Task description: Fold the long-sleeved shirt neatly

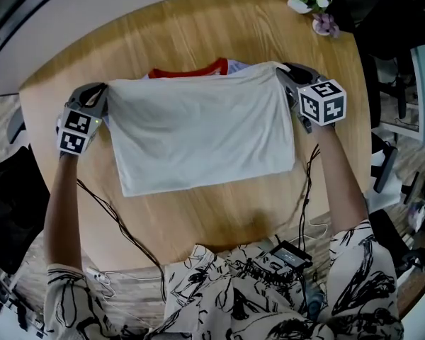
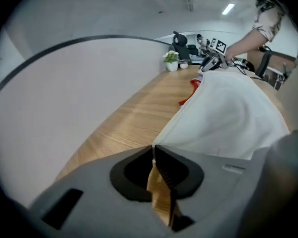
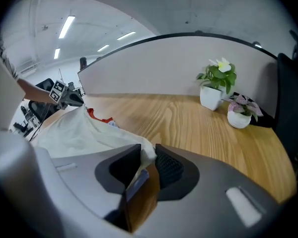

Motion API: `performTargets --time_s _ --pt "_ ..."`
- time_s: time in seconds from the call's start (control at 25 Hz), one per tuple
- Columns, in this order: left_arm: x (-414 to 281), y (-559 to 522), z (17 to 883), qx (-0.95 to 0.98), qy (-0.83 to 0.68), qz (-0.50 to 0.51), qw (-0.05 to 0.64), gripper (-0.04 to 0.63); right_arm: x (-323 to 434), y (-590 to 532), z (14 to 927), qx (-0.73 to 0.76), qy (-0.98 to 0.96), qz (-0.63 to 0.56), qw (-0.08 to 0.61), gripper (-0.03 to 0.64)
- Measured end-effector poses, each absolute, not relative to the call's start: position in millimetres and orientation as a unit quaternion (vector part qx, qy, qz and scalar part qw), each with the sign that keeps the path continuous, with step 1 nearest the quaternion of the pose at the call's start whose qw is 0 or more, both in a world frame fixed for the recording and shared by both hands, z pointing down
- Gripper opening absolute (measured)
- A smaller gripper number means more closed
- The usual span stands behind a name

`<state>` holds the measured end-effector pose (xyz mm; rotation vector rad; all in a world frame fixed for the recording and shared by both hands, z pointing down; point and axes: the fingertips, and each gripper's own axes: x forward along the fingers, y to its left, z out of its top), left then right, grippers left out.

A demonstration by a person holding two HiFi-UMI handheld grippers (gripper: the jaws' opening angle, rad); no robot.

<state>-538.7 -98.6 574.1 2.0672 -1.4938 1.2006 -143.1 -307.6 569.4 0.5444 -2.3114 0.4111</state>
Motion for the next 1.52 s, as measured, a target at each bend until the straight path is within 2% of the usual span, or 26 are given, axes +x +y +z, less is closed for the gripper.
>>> performTargets --time_s 0.16,0.24,0.32,0.4,0.56,0.68,0.8,0.92,1.0,1.12,1.24,1.36,1.52 --pt "-548 -103 582 0.702 -0.565 0.335 0.276 0.029 -131 -317 582 0.221 -0.886 0.2 0.355 0.113" --pt "-553 -103 584 0.69 -0.579 0.316 0.299 0.048 -128 -321 585 0.223 -0.884 0.21 0.352 0.138" --pt "-557 -104 584 0.681 -0.588 0.314 0.303 0.069 -124 -325 584 0.227 -0.883 0.204 0.356 0.17" --pt "-569 -104 575 0.663 -0.617 0.303 0.297 0.127 -116 -331 579 0.242 -0.88 0.187 0.364 0.183" --pt "-583 -92 541 0.631 -0.675 0.289 0.25 0.123 -94 -339 558 0.282 -0.872 0.148 0.373 0.172" --pt "-537 -69 518 0.675 -0.639 0.299 0.213 0.121 -103 -309 540 0.252 -0.884 0.125 0.373 0.17" --pt "-463 -36 513 0.751 -0.54 0.341 0.169 0.124 -116 -265 541 0.191 -0.893 0.095 0.395 0.153" --pt "-419 9 545 0.784 -0.439 0.392 0.198 0.171 -108 -246 561 0.161 -0.883 0.073 0.434 0.159" --pt "-417 25 567 0.78 -0.422 0.404 0.224 0.173 -99 -247 572 0.16 -0.878 0.067 0.447 0.161" --pt "-429 28 571 0.776 -0.453 0.37 0.234 0.172 -91 -250 576 0.159 -0.882 0.071 0.438 0.186" --pt "-441 37 548 0.761 -0.521 0.299 0.245 0.186 -80 -242 554 0.167 -0.895 0.099 0.401 0.198" --pt "-442 75 532 0.732 -0.563 0.277 0.266 0.208 -60 -206 527 0.168 -0.903 0.141 0.37 0.222" --pt "-423 133 536 0.706 -0.577 0.271 0.307 0.232 -30 -136 527 0.154 -0.893 0.173 0.386 0.233"
